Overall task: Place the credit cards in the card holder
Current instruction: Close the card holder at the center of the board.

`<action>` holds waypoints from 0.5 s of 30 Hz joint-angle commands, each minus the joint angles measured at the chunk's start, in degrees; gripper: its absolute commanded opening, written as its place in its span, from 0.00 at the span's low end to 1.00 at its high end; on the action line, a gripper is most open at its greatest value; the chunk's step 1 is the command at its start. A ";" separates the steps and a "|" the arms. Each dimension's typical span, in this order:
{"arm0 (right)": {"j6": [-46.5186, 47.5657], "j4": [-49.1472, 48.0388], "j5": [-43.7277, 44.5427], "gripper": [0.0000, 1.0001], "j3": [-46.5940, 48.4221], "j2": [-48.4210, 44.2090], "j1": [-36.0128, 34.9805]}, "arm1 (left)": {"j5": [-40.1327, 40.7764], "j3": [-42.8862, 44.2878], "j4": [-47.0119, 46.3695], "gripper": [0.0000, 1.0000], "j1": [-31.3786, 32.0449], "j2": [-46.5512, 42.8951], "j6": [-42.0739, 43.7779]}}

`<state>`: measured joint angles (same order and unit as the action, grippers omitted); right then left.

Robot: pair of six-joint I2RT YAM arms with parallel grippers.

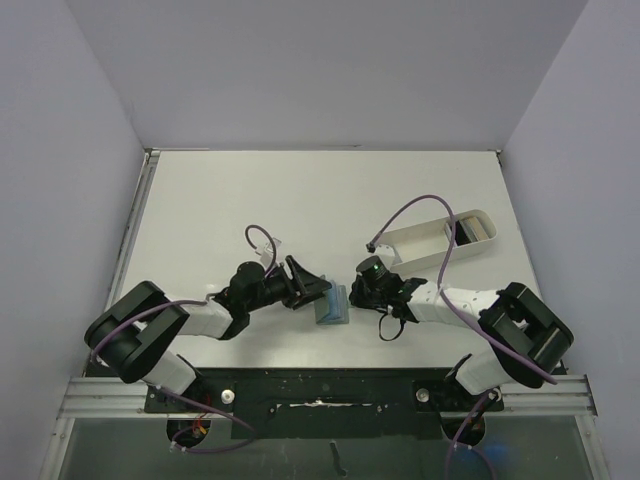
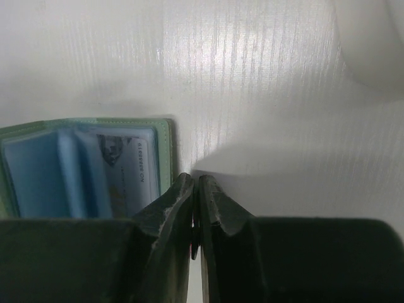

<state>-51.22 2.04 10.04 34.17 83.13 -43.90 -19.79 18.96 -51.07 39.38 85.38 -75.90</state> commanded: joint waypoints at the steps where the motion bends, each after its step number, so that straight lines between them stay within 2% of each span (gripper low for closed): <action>1: 1.12 -0.86 2.28 0.12 1.45 -2.62 -0.47 | 0.84 5.15 1.39 0.54 0.44 2.74 5.70; 6: 1.96 -0.42 1.97 0.25 0.34 -6.19 -0.29 | 1.76 8.11 7.14 0.47 0.35 4.57 9.84; 9: 2.09 0.34 1.30 0.30 -0.10 -8.10 0.07 | 2.92 9.50 10.62 0.39 0.33 4.92 12.15; 15: 2.44 -0.39 -1.74 0.37 -2.52 -12.97 0.85 | 4.33 11.02 14.70 0.15 -0.17 5.30 15.58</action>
<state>-49.87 3.31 9.76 33.01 73.95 -43.79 -17.04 27.18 -38.96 39.62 90.13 -64.86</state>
